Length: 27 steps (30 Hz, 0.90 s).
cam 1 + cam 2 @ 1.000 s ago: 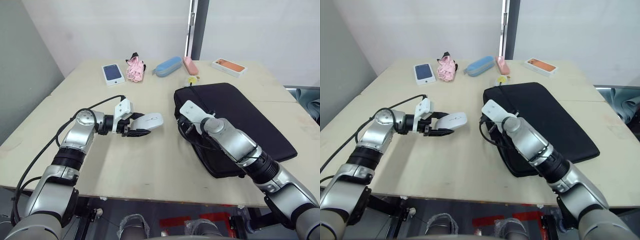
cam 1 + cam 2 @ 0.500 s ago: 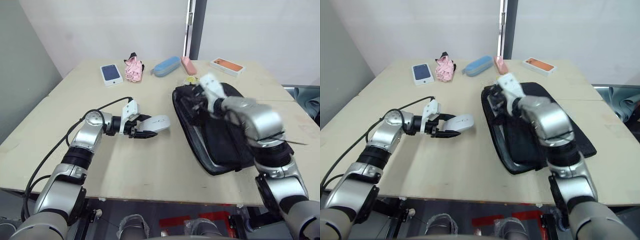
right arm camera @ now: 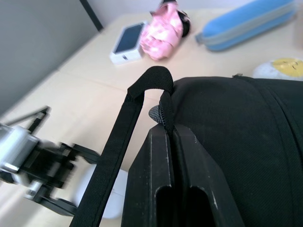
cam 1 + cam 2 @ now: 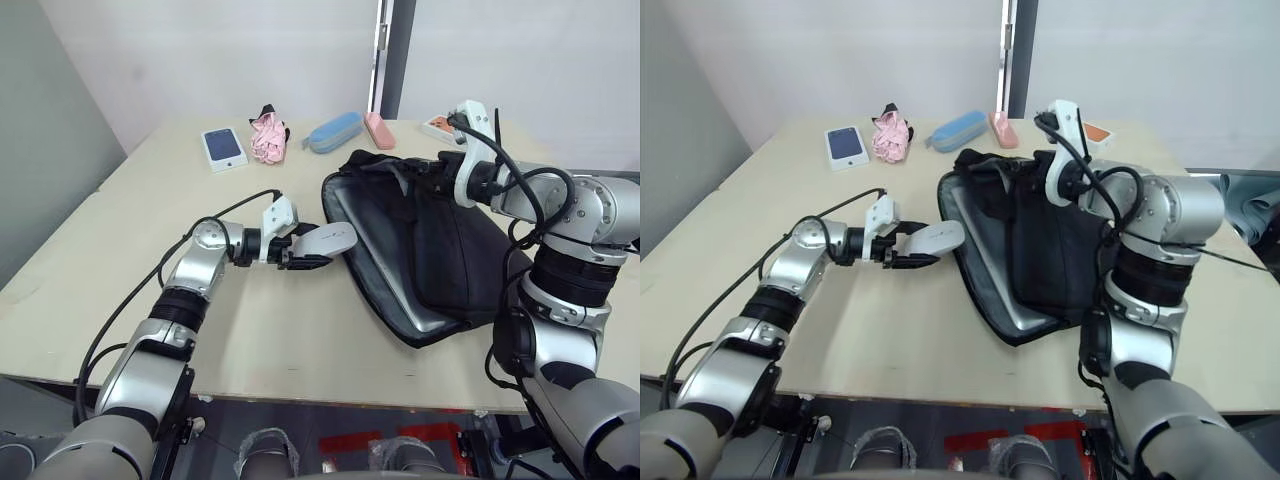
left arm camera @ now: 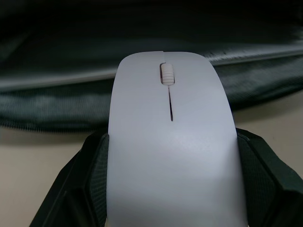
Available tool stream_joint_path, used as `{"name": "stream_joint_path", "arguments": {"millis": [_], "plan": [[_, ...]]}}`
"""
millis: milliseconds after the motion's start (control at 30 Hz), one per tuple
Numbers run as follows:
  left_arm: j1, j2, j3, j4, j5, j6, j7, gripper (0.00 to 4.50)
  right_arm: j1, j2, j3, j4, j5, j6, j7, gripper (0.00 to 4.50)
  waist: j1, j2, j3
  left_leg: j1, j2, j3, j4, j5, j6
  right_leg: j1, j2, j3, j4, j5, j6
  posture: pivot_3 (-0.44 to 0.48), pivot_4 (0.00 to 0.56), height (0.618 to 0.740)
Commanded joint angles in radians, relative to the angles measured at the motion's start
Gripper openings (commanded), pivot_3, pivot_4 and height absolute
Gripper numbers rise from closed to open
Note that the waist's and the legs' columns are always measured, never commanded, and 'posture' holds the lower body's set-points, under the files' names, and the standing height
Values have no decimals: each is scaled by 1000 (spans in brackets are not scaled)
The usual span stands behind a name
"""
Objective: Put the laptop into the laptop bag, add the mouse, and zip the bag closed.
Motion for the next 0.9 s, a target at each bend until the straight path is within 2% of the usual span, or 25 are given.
{"name": "stream_joint_path", "arguments": {"millis": [33,233,400,533,900], "plan": [[-50,-38,-12,62,48,-73,74,2862,-41,-2,-35,-31,34,-8,-9,11,2,0,0,0,0,0,0,0,0,0,0,0,0,0,0,0,150,740],[-144,-146,-33,159,113,-69,210,2862,18,38,-15,-57,30,0,-55,11,10,0,0,0,0,0,1,0,1,1,0,0,0,1,1,0,150,740],[-161,-162,-36,178,130,-66,233,2862,27,51,-18,-65,39,0,-72,11,7,0,0,0,-1,0,1,0,1,1,-1,0,0,2,4,0,150,740],[-180,-232,-68,191,164,-46,288,2862,52,67,3,-76,38,-12,-95,11,12,0,0,0,-1,-1,1,0,1,1,-1,0,0,3,4,0,150,740],[-231,-344,-11,345,146,-77,399,2862,53,102,6,-88,46,-14,-125,11,7,0,0,0,-1,-1,2,1,1,1,-1,0,0,3,4,0,150,740]]}}
